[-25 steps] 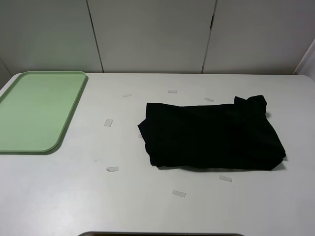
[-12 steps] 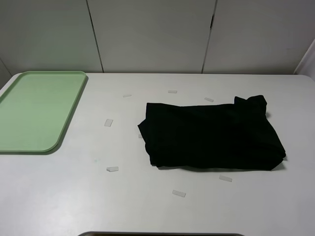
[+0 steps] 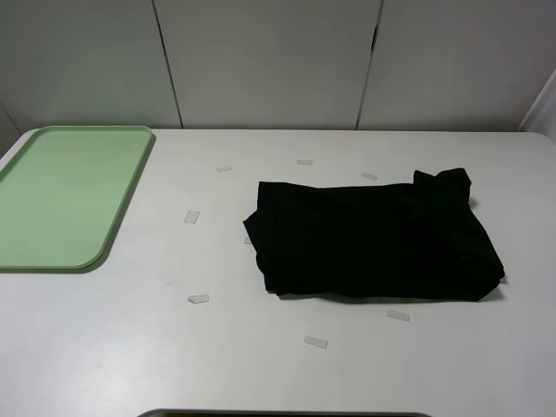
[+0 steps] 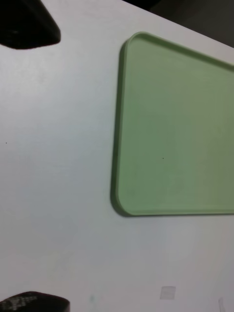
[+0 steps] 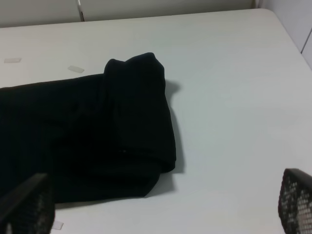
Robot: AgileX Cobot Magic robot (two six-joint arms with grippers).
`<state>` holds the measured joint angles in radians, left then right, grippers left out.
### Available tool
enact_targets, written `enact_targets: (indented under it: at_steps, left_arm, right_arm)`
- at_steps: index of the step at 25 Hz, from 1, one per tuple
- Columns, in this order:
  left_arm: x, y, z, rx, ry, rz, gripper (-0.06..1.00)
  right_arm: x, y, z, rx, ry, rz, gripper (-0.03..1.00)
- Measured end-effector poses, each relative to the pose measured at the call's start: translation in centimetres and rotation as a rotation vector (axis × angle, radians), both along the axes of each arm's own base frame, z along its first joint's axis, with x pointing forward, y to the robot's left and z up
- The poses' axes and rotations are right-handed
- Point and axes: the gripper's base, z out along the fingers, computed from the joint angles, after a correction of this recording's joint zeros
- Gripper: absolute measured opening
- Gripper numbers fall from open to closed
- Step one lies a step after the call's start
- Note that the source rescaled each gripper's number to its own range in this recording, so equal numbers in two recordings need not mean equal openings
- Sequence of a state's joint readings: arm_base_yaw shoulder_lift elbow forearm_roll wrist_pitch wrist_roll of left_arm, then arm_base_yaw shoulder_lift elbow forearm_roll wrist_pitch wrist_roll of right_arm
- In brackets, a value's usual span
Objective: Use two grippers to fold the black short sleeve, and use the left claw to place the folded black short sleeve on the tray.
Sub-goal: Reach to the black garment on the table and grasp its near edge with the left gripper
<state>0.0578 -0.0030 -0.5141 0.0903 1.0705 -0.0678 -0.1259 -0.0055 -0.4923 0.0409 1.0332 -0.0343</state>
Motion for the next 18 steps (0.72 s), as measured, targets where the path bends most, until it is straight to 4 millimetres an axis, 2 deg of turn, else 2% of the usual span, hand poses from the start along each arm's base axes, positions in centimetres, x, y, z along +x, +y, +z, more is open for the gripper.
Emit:
enact_targets:
  at_steps: [18]
  left_arm:
    - [0.13, 0.00, 0.18, 0.002, -0.024, -0.001, 1.00]
  right_arm:
    - [0.00, 0.00, 0.00, 0.002, 0.000, -0.001, 1.00]
